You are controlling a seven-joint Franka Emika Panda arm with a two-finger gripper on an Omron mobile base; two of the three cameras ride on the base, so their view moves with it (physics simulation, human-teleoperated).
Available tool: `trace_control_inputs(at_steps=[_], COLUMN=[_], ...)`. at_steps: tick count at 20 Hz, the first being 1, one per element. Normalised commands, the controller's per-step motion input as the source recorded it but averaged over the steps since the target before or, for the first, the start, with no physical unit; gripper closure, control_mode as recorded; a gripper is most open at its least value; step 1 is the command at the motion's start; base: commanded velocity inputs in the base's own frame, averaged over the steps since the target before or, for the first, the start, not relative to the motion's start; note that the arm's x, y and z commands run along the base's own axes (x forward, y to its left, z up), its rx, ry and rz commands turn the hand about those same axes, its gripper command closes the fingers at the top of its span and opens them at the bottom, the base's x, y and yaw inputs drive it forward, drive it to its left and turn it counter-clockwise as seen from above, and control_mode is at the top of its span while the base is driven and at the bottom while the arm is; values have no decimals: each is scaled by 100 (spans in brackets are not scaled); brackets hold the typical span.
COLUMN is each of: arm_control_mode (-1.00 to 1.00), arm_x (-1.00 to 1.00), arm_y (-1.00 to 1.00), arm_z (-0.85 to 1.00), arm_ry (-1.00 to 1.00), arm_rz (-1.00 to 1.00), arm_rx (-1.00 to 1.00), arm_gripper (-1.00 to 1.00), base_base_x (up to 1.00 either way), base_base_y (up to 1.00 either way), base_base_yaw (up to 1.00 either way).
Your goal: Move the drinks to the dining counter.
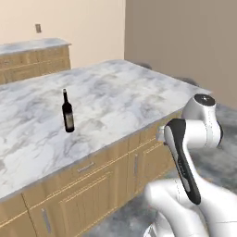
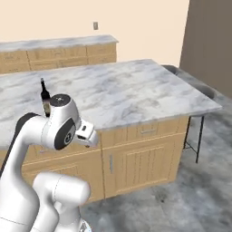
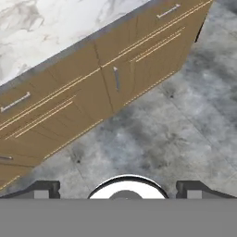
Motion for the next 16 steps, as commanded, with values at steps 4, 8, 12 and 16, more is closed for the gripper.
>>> trace_control_inputs(at_steps=[4, 8, 12, 16], arm_control_mode=[100, 100, 100, 100], arm_x=[0, 0, 0, 0], arm_y=[0, 0, 0, 0], arm_z=[0, 0, 0, 0], arm_ry=[0, 0, 0, 0], arm_rz=[0, 0, 0, 0], arm_rx=[0, 0, 0, 0], arm_gripper=[-100, -100, -100, -100], base_base_x=[0, 0, 27, 79], base_base_y=[-45, -34, -11, -7], base_base_yaw=[-84, -86, -77, -55])
